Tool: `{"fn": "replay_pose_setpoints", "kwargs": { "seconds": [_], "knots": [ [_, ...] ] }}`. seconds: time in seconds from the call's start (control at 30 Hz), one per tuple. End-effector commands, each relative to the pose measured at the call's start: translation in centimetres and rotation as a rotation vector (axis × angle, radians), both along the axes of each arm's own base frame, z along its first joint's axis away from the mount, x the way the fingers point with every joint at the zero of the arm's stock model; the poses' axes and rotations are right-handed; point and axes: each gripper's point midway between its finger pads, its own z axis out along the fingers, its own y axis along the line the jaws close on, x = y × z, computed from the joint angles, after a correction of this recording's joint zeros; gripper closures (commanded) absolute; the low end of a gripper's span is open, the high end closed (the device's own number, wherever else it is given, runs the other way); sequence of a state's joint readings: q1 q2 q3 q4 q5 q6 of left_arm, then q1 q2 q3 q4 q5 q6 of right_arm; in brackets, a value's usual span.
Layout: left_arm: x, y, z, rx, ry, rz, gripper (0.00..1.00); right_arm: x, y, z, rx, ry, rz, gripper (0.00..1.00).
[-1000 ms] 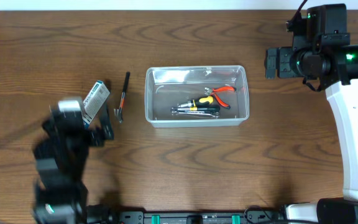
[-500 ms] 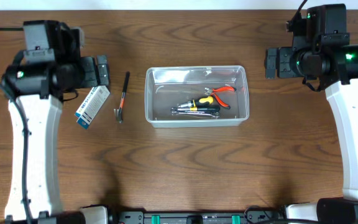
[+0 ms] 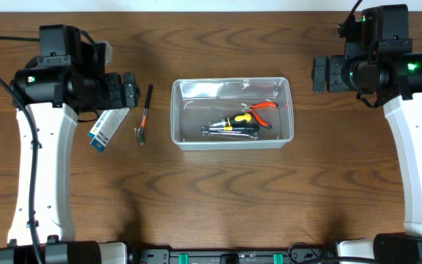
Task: Pack container
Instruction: 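Move the left gripper over the black-red screwdriver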
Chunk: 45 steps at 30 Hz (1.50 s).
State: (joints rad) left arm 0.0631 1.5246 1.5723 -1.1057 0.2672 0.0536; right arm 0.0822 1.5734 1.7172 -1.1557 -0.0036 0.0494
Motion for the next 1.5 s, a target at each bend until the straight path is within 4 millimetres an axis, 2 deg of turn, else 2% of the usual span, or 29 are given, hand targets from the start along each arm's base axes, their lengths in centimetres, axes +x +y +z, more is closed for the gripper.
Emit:
{"fn": "replay_pose_setpoints", "kwargs": {
  "seconds": [0.0,0.13,0.37,0.57,0.97,1.23,1.47],
  "knots": [
    [-0.1,-1.0,-2.3,0.011,0.063,-0.1,0.15,0.1,-0.2,-0.1,0.007,0.003,-0.016,0.01],
    [0.4,-1.3,-4.6,0.024,0.128,-0.123,0.22,0.1,-0.1,-0.1,0.007,0.003,-0.015,0.01],
    [0.8,-1.3,-9.0,0.016,0.263,-0.135,0.3,0.1,-0.2,-0.1,0.007,0.003,-0.016,0.01],
    [0.5,-1.1,-11.4,0.027,0.332,-0.158,0.33,0.1,-0.2,-0.1,0.007,0.003,-0.016,0.01],
    [-0.9,-0.5,-14.4,0.07,0.387,-0.194,0.36,0.1,-0.2,-0.1,0.007,0.003,-0.016,0.01],
    [-1.8,-0.5,-17.2,0.068,0.402,-0.194,0.36,0.1,-0.1,-0.1,0.007,0.003,-0.014,0.01],
    [-1.8,-0.5,-18.3,0.07,0.39,-0.193,0.36,0.1,-0.1,-0.1,0.007,0.003,-0.014,0.01]
  ]
}}
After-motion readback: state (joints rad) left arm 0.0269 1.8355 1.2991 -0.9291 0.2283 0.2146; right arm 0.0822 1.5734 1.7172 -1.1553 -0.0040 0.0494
